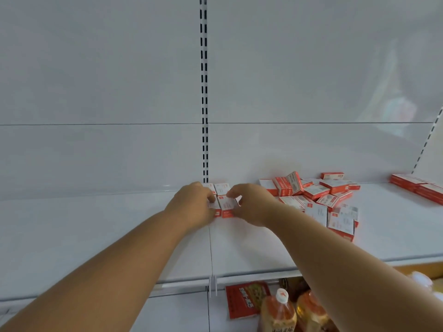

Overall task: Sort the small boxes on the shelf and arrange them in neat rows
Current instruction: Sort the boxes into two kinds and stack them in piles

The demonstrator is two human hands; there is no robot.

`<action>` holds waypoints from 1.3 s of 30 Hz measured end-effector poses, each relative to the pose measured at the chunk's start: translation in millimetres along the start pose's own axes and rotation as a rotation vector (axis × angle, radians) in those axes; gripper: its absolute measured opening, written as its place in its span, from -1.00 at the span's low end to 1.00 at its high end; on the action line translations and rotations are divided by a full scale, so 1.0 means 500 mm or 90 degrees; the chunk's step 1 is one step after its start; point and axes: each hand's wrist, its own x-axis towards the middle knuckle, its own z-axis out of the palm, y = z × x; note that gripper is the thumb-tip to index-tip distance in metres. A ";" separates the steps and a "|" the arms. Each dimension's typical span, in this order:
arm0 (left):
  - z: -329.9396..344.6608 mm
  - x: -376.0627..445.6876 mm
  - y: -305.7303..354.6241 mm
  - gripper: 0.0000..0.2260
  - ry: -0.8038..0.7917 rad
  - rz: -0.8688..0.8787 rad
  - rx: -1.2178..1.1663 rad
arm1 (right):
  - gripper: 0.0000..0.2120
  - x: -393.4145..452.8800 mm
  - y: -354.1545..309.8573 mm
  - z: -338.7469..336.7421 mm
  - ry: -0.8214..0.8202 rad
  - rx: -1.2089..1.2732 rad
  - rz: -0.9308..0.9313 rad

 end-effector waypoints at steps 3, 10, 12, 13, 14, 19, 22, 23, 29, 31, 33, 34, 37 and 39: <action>-0.007 0.004 0.013 -0.72 0.021 0.015 0.017 | -0.58 -0.006 0.007 -0.013 0.035 0.035 -0.003; -0.006 0.053 0.115 -0.73 0.036 0.072 -0.057 | -0.73 -0.002 0.093 -0.089 0.125 -0.029 0.036; 0.005 0.072 0.148 -0.73 0.022 0.078 -0.083 | -0.76 0.003 0.127 -0.114 0.138 -0.032 0.064; 0.010 0.082 0.164 -0.73 0.012 0.077 -0.095 | -0.77 0.006 0.145 -0.126 0.147 -0.029 0.078; 0.016 0.091 0.177 -0.73 0.001 0.074 -0.101 | -0.78 0.010 0.162 -0.137 0.157 -0.025 0.089; 0.048 0.149 0.229 -0.72 -0.041 0.013 -0.119 | -0.72 0.039 0.250 -0.181 0.140 -0.038 0.135; 0.067 0.180 0.259 -0.74 -0.053 -0.021 -0.123 | -0.61 0.055 0.276 -0.190 0.022 -0.180 0.117; 0.073 0.187 0.272 -0.76 -0.054 -0.026 -0.131 | -0.58 0.061 0.282 -0.188 -0.005 -0.209 0.109; 0.105 0.224 0.338 -0.71 -0.033 -0.074 -0.170 | -0.69 0.080 0.324 -0.198 0.121 0.059 0.071; 0.107 0.231 0.351 -0.61 -0.023 -0.129 -0.275 | -0.74 0.070 0.333 -0.211 0.176 0.235 0.054; 0.103 0.232 0.363 -0.61 -0.001 -0.181 -0.417 | -0.76 0.059 0.332 -0.220 0.166 0.373 0.051; 0.101 0.232 0.367 -0.64 0.017 -0.192 -0.466 | -0.76 0.056 0.329 -0.224 0.149 0.415 0.051; 0.096 0.231 0.365 -0.74 0.089 -0.209 -0.516 | -0.83 0.049 0.334 -0.228 0.121 0.416 0.056; 0.092 0.229 0.361 -0.76 0.112 -0.215 -0.519 | -0.83 0.044 0.356 -0.238 0.130 0.183 0.024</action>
